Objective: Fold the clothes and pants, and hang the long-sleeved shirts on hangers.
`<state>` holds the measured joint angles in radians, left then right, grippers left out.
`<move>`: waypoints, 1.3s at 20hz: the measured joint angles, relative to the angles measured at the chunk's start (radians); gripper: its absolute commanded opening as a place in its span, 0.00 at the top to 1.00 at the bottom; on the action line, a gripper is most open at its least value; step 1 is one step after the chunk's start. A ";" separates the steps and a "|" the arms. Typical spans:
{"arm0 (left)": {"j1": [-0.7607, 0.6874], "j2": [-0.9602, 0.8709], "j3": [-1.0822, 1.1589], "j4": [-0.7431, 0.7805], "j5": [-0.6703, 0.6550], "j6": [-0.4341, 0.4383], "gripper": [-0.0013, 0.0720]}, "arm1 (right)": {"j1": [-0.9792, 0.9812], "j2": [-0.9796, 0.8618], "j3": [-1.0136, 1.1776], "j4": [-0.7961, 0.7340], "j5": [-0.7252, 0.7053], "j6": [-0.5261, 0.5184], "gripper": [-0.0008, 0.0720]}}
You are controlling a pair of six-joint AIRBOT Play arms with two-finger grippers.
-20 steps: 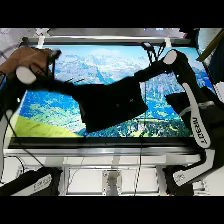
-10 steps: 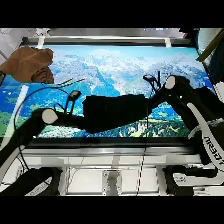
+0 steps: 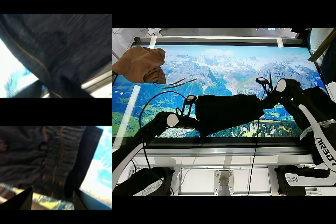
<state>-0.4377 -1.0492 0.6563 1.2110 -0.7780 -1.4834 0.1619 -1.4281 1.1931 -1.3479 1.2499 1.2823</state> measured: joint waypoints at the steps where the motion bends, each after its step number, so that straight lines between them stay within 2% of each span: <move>1: 0.002 0.023 0.010 0.005 -0.005 -0.003 0.22 | -0.003 0.006 0.032 -0.011 0.035 0.002 0.16; 3: 0.008 0.082 0.030 0.016 -0.007 -0.006 0.22 | -0.029 0.018 0.083 0.008 0.044 0.022 0.17; 6: 0.034 0.201 0.049 0.034 -0.009 -0.007 0.22 | -0.135 0.003 0.129 0.142 0.042 0.046 0.15; 7: 0.043 0.240 0.052 0.035 -0.012 -0.008 0.22 | -0.180 -0.013 0.136 0.200 0.051 0.046 0.12; 8: 0.054 0.280 0.055 0.038 -0.012 -0.009 0.22 | -0.229 -0.034 0.142 0.257 0.059 0.044 0.02; 14: 0.080 0.419 0.059 0.045 -0.013 -0.010 0.22 | -0.369 -0.207 0.154 0.448 0.126 -0.014 0.01; 20: 0.084 0.446 0.059 0.045 -0.012 -0.010 0.22 | -0.332 -0.327 0.157 0.503 0.154 -0.087 0.02; 26: 0.084 0.449 0.059 0.045 -0.012 -0.010 0.22 | -0.293 -0.359 0.157 0.440 0.138 -0.108 0.02</move>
<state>-0.3538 -0.6006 0.7155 1.2560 -0.7898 -1.4929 -0.1310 -1.7866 1.3502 -0.9077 1.3880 1.1744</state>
